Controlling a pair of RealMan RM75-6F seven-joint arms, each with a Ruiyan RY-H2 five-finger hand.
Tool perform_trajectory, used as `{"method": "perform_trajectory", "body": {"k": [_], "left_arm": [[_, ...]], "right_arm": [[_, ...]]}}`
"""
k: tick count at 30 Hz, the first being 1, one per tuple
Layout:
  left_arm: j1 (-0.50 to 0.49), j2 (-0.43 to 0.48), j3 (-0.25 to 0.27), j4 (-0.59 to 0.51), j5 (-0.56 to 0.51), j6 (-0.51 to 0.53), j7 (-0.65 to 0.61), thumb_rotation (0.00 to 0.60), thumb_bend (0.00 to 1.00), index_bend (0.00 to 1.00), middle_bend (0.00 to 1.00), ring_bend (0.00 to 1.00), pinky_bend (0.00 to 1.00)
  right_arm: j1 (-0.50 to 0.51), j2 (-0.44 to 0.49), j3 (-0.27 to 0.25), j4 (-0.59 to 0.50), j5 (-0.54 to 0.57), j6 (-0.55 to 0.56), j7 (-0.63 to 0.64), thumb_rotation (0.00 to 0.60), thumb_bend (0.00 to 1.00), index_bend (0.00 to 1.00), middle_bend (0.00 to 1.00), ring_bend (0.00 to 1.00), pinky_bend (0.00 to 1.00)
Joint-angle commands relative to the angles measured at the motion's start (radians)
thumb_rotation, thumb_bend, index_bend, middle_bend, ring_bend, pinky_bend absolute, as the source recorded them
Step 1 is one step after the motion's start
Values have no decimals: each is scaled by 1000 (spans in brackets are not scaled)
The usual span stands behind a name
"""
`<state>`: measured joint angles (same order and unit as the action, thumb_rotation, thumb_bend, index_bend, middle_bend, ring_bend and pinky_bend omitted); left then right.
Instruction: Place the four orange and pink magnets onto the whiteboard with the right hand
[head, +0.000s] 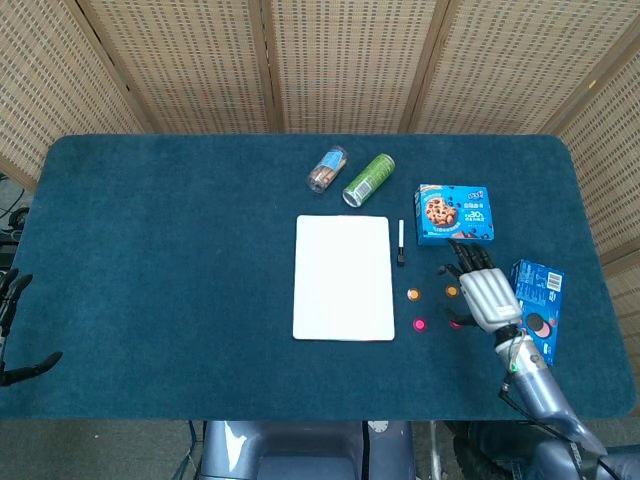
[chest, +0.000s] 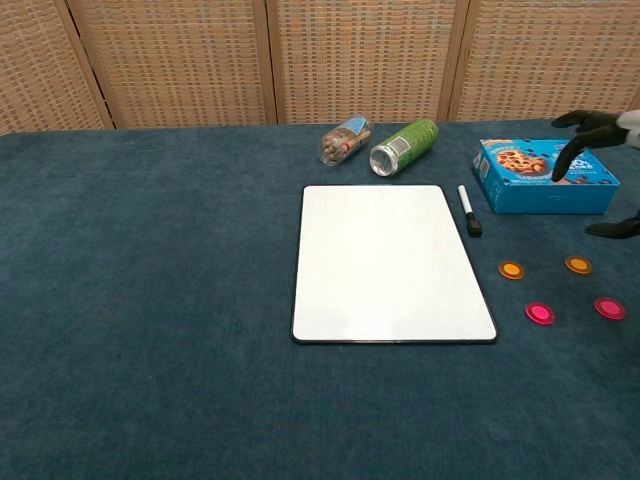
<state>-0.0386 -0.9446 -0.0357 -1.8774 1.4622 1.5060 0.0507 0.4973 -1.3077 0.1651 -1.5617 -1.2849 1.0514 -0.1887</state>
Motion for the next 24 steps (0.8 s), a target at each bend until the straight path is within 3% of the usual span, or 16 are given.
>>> {"method": "perform_trajectory", "body": {"k": [1,24], "left_arm": [[-1,-2,-1,0,-3,-3,4,600,0,0,0,0,0],[-4,-1,10,1,8,-18,-2,600,0,0,0,0,0]], "right_arm": [[60,-76,28,68,76,-65,-53,600,341,345,0,0,0],[135,-250,0,204,258,-133,-229,600,363,387,0,0,0]]}}
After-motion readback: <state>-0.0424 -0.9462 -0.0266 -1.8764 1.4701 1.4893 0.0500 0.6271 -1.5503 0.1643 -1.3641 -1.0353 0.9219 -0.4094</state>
